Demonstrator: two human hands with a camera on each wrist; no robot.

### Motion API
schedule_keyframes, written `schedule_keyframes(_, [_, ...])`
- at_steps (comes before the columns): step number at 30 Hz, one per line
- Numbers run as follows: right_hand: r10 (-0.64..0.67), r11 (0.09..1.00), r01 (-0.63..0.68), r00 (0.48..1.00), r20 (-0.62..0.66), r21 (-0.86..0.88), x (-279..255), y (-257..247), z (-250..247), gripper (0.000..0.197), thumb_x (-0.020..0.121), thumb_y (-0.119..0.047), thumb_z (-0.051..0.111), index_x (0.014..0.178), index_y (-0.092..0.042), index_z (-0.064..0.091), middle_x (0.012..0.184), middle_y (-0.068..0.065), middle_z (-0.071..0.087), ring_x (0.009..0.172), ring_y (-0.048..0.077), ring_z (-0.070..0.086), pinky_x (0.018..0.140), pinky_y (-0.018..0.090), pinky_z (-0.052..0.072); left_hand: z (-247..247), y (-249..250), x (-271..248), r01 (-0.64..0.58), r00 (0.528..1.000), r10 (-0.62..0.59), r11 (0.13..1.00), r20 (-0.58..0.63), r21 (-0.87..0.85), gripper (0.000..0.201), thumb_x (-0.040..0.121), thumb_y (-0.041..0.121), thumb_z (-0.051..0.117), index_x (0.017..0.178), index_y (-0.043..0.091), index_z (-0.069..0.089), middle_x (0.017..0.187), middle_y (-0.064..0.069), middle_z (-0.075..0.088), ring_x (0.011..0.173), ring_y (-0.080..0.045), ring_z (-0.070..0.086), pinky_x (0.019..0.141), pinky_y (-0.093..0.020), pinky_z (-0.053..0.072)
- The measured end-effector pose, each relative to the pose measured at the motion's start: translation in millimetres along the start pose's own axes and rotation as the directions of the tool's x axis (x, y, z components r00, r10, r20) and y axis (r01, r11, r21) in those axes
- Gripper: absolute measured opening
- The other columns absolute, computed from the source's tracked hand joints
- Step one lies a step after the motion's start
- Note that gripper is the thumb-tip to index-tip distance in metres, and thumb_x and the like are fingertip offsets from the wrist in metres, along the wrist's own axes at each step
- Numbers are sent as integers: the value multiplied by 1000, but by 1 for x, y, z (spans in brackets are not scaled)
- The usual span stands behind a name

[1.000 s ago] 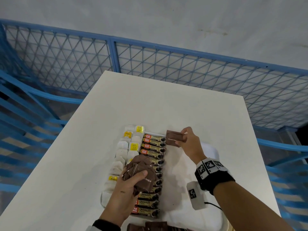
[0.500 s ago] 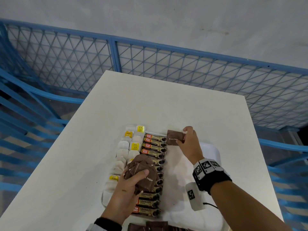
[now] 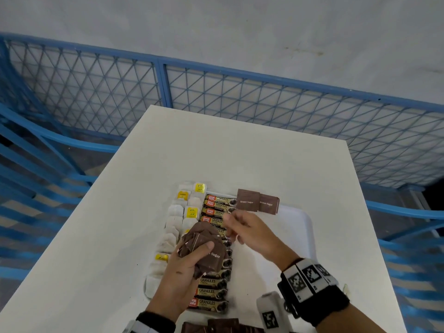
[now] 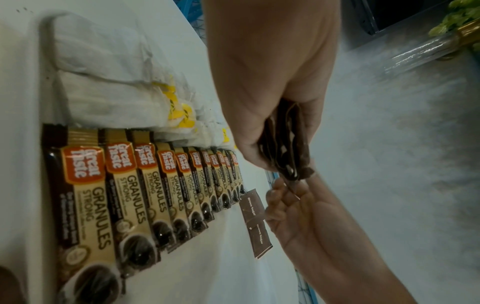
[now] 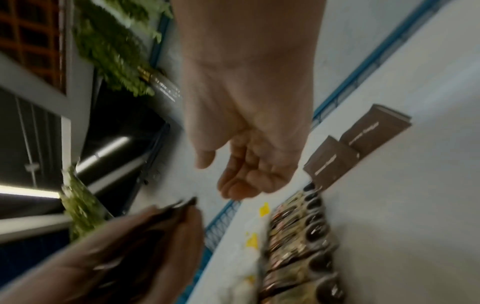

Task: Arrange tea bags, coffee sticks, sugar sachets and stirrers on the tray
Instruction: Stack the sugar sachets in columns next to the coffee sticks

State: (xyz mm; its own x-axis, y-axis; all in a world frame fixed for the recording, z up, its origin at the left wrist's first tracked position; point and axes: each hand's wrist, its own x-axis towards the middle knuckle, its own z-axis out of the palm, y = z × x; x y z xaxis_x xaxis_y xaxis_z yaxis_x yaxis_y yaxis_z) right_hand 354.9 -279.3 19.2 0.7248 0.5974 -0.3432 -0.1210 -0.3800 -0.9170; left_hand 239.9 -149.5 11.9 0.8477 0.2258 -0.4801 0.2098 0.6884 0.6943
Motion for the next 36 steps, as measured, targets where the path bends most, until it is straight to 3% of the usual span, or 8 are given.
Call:
schedule_keyframes(6, [-8,989,-16,986,165,145,-22,3,16,32,74,-8,77,88,-14,49,72,-5,56,57,2,52,49,15,41,2,-1,0,-8,999,9,1000,43,-13,89,38,36,94,112,-2,62,104,-27,68,88,-33,70,61,-32,58])
schedule_keyframes(13, [17,970,-48,991,132,236,-26,1,10,16,80,-2,69,88,-10,58,78,-1,64,67,8,62,54,19,50,-4,-1,-2,-10,997,11,1000,83,-16,102,29,33,96,118,-1,60,107,-24,68,90,-29,70,64,-27,57])
schedule_keyframes(16, [33,954,-78,987,158,289,-28,-1,4,10,86,-3,63,94,-8,61,84,5,65,70,10,65,58,20,54,-3,0,-2,-31,997,35,997,64,-64,94,40,23,94,123,2,57,117,-21,65,94,-25,70,65,-26,57])
schedule_keyframes(19, [56,928,-106,987,149,357,-27,2,-6,11,88,-1,57,98,-6,60,90,8,65,77,14,67,66,23,57,-2,-3,0,-51,998,54,995,32,-86,107,26,29,97,122,1,57,111,-18,69,90,-23,70,63,-27,57])
schedule_keyframes(25, [139,931,-80,980,-144,356,-15,28,-43,18,91,11,44,101,0,54,93,13,58,74,17,64,72,22,57,-2,-6,4,-51,998,53,994,21,-97,101,18,29,96,109,2,63,90,-14,72,80,-23,71,62,-29,57])
schedule_keyframes(29, [144,978,-200,839,-525,-51,0,54,-79,20,79,0,66,81,-19,59,80,2,67,72,23,62,67,30,54,-5,-7,5,-42,999,44,996,26,-73,82,37,19,93,111,1,63,96,-17,70,81,-23,71,63,-28,58])
schedule_keyframes(34, [83,954,-233,807,-585,-186,11,63,-101,12,76,1,67,81,-10,64,67,-1,60,65,15,52,56,12,38,-5,-7,4,-28,998,30,999,47,-28,40,64,4,70,103,3,65,86,-13,72,74,-20,71,60,-27,58])
schedule_keyframes(36, [69,946,-240,806,-588,-218,15,63,-102,10,76,-1,68,83,-8,66,64,-4,56,64,12,50,53,8,38,-7,-8,6,-35,998,36,999,46,-19,41,56,6,71,98,5,69,85,-13,72,74,-20,71,60,-27,58])
